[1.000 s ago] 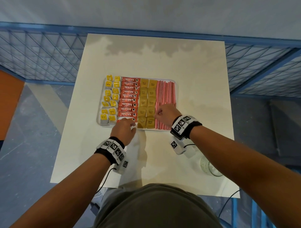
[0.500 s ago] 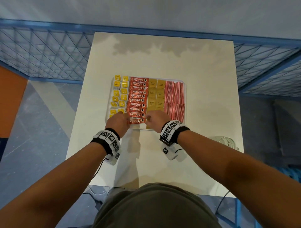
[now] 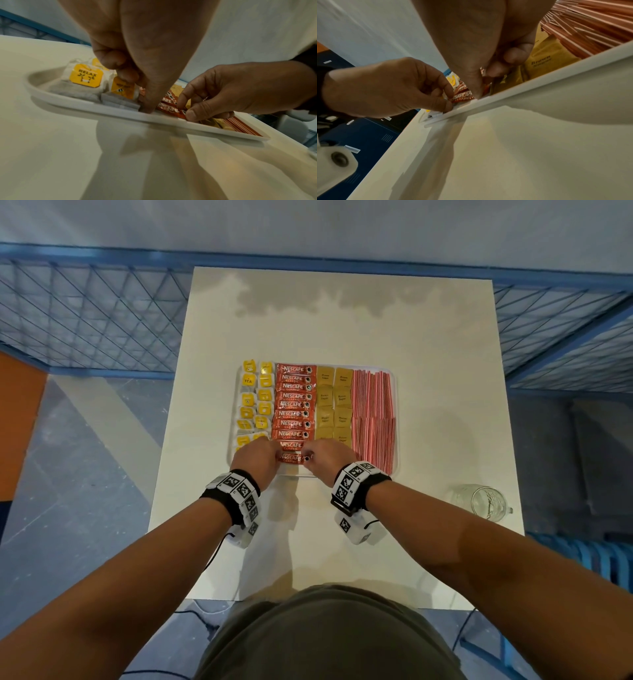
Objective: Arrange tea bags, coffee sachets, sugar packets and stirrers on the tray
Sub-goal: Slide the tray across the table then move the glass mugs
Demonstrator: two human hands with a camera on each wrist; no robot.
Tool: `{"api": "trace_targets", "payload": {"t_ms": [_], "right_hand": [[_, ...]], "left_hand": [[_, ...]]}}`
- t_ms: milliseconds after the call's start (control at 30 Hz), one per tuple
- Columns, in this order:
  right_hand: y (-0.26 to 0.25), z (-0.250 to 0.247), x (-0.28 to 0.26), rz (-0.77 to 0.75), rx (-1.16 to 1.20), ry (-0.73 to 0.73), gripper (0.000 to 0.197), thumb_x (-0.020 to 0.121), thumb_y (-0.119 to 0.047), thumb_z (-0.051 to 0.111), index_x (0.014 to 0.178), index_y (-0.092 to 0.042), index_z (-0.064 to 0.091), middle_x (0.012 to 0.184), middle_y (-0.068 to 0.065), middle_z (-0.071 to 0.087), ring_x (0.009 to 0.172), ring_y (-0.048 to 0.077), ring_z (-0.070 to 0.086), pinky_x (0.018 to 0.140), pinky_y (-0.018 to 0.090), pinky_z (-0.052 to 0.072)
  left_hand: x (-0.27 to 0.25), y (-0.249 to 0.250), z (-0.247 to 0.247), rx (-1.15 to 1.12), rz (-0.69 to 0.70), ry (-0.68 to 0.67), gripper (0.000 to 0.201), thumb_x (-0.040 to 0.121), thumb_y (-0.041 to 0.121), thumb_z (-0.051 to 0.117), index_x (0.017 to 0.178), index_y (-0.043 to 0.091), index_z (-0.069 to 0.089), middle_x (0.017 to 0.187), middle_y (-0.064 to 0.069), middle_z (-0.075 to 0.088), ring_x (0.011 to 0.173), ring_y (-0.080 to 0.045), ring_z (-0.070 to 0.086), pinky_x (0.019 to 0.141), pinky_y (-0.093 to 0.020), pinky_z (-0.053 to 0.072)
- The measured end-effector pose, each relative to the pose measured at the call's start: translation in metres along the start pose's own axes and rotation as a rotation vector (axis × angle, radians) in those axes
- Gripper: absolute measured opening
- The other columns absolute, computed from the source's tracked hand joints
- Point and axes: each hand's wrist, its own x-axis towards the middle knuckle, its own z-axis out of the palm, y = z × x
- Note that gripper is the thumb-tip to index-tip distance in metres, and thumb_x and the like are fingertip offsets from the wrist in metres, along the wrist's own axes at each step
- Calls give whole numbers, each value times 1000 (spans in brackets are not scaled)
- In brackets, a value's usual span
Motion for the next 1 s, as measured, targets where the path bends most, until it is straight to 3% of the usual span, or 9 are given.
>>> {"api": "trace_targets", "payload": {"t_ms": [133, 333, 500, 600, 700, 800, 1000], "right_hand": [[-1, 0, 0, -1, 5, 6, 14, 95, -29, 63, 108, -28, 70, 98, -4, 70, 84, 17, 61, 68, 29, 47], [-2, -1, -6, 10, 63, 34, 12, 94, -30, 62, 103, -28, 70, 94, -5, 71, 84, 19, 65, 73, 35, 56], [4, -10, -20, 23, 155, 70, 19, 98, -35, 60, 112, -25, 69, 98, -8, 69, 87, 15, 63, 77, 34, 54], [15, -17, -34, 49, 213, 118, 23, 99, -39, 59, 114, -25, 68, 80, -14, 61, 73, 4, 58, 74, 33, 55], [30, -25, -51, 103, 259, 189, 25, 99, -39, 60, 117, -23, 68, 66, -17, 47, 61, -6, 43, 68, 28, 47], [50, -29, -65, 195, 301, 256, 23, 96, -40, 62, 113, -25, 68, 67, -16, 51, 65, -1, 50, 73, 30, 52], [90, -29, -94, 423, 324, 335, 35, 96, -41, 62, 125, -21, 61, 87, -4, 68, 85, 17, 65, 80, 29, 49]], "left_hand": [[0, 0, 0, -25, 8, 4, 14, 95, 25, 57, 96, 20, 70, 94, -6, 64, 82, -31, 63, 68, -34, 48], [-4, 0, 1, -24, 7, -4, 15, 95, 23, 56, 97, 18, 70, 93, -8, 62, 84, -33, 63, 72, -40, 53], [-11, 1, 1, -77, 24, 17, 12, 93, 24, 61, 99, 19, 69, 92, -7, 62, 83, -30, 63, 71, -37, 52], [-16, -4, 3, -185, 9, 45, 10, 91, 26, 65, 95, 20, 71, 92, -4, 66, 84, -25, 64, 73, -36, 54], [-23, -10, 4, -295, -72, 100, 10, 89, 31, 67, 91, 22, 71, 87, 3, 66, 82, -19, 63, 72, -31, 51], [-30, -17, 5, -366, -146, 162, 11, 89, 32, 69, 92, 21, 70, 82, 6, 66, 77, -15, 62, 72, -27, 48], [-41, -42, 6, -441, -351, 231, 20, 90, 36, 68, 93, 17, 62, 85, 1, 67, 81, -21, 60, 74, -30, 46]]}}
